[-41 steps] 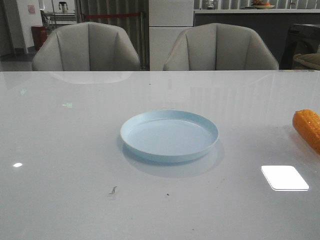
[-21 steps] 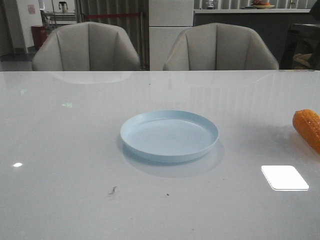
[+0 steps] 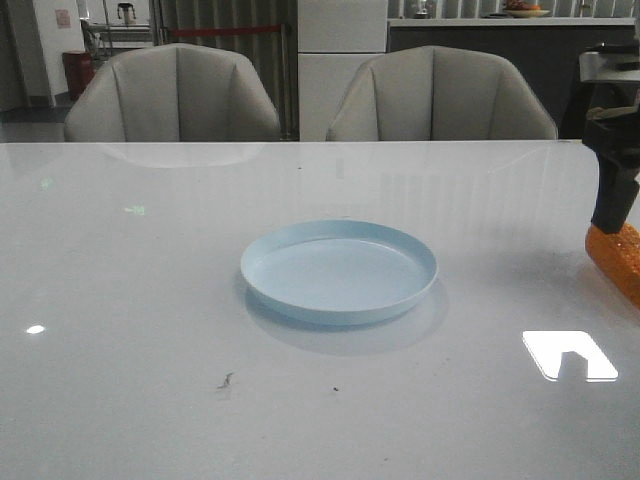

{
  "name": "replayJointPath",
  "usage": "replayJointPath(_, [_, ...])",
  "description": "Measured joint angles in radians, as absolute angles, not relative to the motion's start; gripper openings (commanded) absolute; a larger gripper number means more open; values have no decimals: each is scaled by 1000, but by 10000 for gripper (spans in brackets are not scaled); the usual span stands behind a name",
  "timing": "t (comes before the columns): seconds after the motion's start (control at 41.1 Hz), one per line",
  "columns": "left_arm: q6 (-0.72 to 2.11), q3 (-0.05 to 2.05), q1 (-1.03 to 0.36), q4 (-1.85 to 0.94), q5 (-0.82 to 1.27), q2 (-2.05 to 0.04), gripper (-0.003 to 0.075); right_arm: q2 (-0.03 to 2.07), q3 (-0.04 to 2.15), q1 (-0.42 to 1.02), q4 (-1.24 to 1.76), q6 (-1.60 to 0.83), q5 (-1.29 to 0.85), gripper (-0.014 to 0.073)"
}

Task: Place corn on plate with both arms
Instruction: 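Lower the right gripper over the orange corn cob and close on it, then lift the corn cob with the right gripper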

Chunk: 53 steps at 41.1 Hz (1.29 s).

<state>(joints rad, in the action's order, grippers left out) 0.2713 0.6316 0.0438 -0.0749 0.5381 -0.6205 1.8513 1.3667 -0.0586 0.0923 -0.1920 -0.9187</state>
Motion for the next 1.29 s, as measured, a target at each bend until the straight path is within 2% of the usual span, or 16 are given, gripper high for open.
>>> replayJointPath(0.681, [271,632,44,-75,545,-621,254,1980,1377,-59,91,-167,-785,620])
replayJointPath(0.754, [271,632,44,-75,545,-621,254,1980,1377,-59,91,-167,-777,581])
replayJointPath(0.9, [271,632,44,-75,545,-621,254,1980,1377,-59,91,-167,-773,425])
replayJointPath(0.973, [271,632,44,-75,545,-621,254,1980,1377,-59,91,-167,-771,384])
replayJointPath(1.29, [271,632,44,-75,545,-621,254,1980,1390,-59,91,-166,-771,374])
